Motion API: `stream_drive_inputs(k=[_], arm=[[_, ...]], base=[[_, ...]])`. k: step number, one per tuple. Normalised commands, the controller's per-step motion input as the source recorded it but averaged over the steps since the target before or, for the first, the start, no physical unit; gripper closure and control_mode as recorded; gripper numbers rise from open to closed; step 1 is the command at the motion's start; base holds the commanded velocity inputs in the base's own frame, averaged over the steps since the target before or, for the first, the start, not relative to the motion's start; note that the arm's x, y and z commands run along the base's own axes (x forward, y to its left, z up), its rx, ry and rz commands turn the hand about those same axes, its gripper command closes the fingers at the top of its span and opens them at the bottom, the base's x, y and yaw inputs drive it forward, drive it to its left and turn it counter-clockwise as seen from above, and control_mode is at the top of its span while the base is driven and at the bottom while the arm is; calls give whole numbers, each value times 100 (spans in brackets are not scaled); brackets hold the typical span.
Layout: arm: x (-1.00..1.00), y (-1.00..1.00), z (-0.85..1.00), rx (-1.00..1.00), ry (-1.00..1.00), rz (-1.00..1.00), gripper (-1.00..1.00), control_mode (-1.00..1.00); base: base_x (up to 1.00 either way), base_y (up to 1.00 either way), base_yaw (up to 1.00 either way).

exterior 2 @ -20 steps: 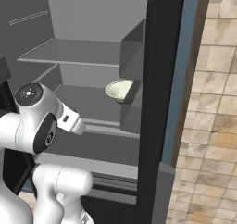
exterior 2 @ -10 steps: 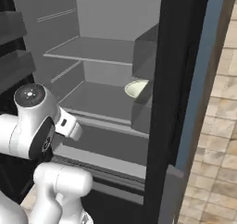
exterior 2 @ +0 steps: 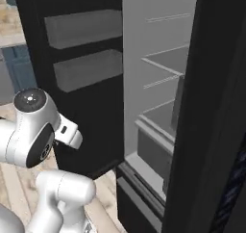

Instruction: Take the fish out of the fridge, briefly rinse it in the sink, and place it on the tray next to the sink.

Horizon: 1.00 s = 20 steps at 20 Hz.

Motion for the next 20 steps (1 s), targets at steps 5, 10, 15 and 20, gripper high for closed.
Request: stream_drive_inputs(k=[5, 10, 15, 20], arm=[[0, 0, 0, 0, 0, 0, 100, 100], [0, 0, 0, 0, 0, 0, 100, 100], [0, 0, 0, 0, 0, 0, 100, 100], [0, 0, 0, 0, 0, 0, 100, 100]], base=[[0, 0, 98], [0, 16, 94], [44, 15, 71], [100, 54, -15]])
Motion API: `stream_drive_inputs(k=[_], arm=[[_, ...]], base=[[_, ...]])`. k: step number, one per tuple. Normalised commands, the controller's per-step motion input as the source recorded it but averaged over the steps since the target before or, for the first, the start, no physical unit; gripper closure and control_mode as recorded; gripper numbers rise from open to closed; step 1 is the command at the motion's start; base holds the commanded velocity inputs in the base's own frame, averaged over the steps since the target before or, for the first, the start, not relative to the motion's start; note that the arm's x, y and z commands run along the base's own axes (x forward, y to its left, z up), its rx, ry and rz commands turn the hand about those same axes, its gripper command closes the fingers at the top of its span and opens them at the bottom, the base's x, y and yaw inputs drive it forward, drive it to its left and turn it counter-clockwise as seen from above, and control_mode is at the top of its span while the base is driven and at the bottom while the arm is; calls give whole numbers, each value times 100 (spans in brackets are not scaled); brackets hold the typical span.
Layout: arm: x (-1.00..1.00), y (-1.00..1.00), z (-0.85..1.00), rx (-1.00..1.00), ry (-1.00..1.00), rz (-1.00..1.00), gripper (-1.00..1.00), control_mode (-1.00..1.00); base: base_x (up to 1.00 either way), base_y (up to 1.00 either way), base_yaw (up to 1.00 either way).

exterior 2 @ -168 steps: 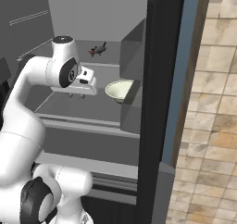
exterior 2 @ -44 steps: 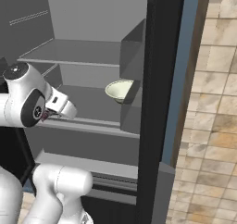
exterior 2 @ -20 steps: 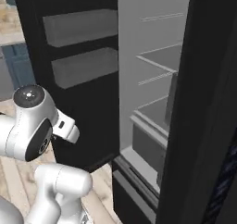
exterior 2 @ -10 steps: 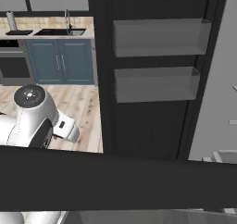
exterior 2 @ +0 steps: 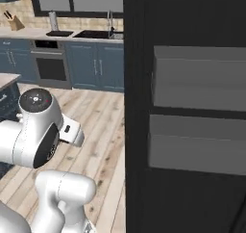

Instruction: Take the fish out of the fridge, briefly rinse it in the sink, and place it on the tray next to the sink.

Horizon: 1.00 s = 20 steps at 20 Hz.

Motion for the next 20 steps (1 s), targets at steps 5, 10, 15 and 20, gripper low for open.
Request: stream_drive_inputs(k=[5, 10, 15, 20], arm=[[0, 0, 0, 0, 0, 0, 100, 100], [0, 0, 0, 0, 0, 0, 100, 100], [0, 0, 0, 0, 0, 0, 100, 100], [0, 0, 0, 0, 0, 0, 100, 100]], base=[[100, 96, -44], [100, 100, -40], [100, 94, -7], [100, 26, 8]])
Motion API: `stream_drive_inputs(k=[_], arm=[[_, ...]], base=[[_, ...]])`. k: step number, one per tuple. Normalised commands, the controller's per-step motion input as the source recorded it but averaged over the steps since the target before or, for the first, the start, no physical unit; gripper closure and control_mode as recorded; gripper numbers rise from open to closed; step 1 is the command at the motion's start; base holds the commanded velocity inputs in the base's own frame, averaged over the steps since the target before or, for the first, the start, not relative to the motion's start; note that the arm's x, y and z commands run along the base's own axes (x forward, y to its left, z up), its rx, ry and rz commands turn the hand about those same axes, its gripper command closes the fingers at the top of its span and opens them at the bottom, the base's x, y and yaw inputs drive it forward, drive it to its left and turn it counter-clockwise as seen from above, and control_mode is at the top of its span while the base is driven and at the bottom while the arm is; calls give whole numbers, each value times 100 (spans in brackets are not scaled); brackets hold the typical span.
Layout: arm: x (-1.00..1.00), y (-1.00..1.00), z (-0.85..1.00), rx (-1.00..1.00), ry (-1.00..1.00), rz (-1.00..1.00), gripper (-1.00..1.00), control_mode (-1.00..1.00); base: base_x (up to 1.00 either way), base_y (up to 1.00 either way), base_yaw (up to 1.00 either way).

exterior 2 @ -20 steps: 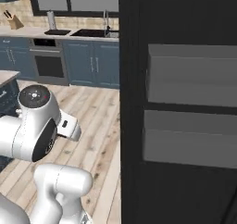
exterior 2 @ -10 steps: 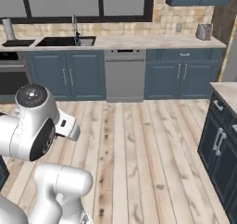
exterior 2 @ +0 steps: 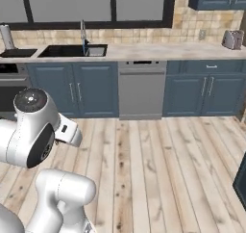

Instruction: Take the fish out of the fridge, briefly rinse it in the sink, and place it on the tray next to the sink.

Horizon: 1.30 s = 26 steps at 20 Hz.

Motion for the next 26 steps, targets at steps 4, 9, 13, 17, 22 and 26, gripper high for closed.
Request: stream_drive_inputs(k=[4, 9, 13, 17, 22, 26], arm=[[0, 0, 0, 0, 0, 0, 100, 100], [0, 0, 0, 0, 0, 0, 100, 100], [0, 0, 0, 0, 0, 0, 100, 100], [0, 0, 0, 0, 0, 0, 100, 100], [0, 0, 0, 0, 0, 0, 100, 100], [0, 0, 0, 0, 0, 0, 100, 100]], base=[[100, 0, 1], [100, 0, 0], [100, 0, 0], [100, 0, 0], [100, 0, 0], [100, -2, 0]])
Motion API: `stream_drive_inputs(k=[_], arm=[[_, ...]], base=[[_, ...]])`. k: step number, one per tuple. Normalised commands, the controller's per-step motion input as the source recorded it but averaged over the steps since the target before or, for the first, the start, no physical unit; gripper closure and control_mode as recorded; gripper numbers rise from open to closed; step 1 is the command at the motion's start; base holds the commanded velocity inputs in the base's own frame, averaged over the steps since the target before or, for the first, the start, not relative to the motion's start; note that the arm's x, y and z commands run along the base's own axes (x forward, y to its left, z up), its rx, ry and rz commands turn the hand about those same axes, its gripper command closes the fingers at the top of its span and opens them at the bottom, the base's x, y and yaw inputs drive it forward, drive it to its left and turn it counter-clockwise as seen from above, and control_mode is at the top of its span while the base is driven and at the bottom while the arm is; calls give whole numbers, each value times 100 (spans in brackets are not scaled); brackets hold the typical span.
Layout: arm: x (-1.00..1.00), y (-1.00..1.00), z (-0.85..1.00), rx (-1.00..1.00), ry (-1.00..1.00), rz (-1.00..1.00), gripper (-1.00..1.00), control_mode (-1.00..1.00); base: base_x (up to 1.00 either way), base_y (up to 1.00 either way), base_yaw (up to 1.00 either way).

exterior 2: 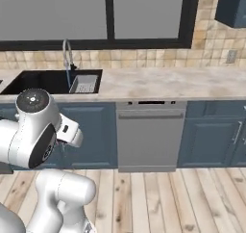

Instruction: Take the fish out of the fridge, briefly rinse it in the sink, and place it on the tray next to the sink.

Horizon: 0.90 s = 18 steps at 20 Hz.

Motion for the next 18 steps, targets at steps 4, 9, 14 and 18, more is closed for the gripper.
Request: stream_drive_inputs(k=[4, 9, 14, 18], arm=[[0, 0, 0, 0, 0, 0, 100, 100], [0, 0, 0, 0, 0, 0, 100, 100], [0, 0, 0, 0, 0, 0, 100, 100], [0, 0, 0, 0, 0, 0, 100, 100]], base=[[100, -4, 1], [100, 0, 9], [100, 0, 11], [91, -14, 1]])
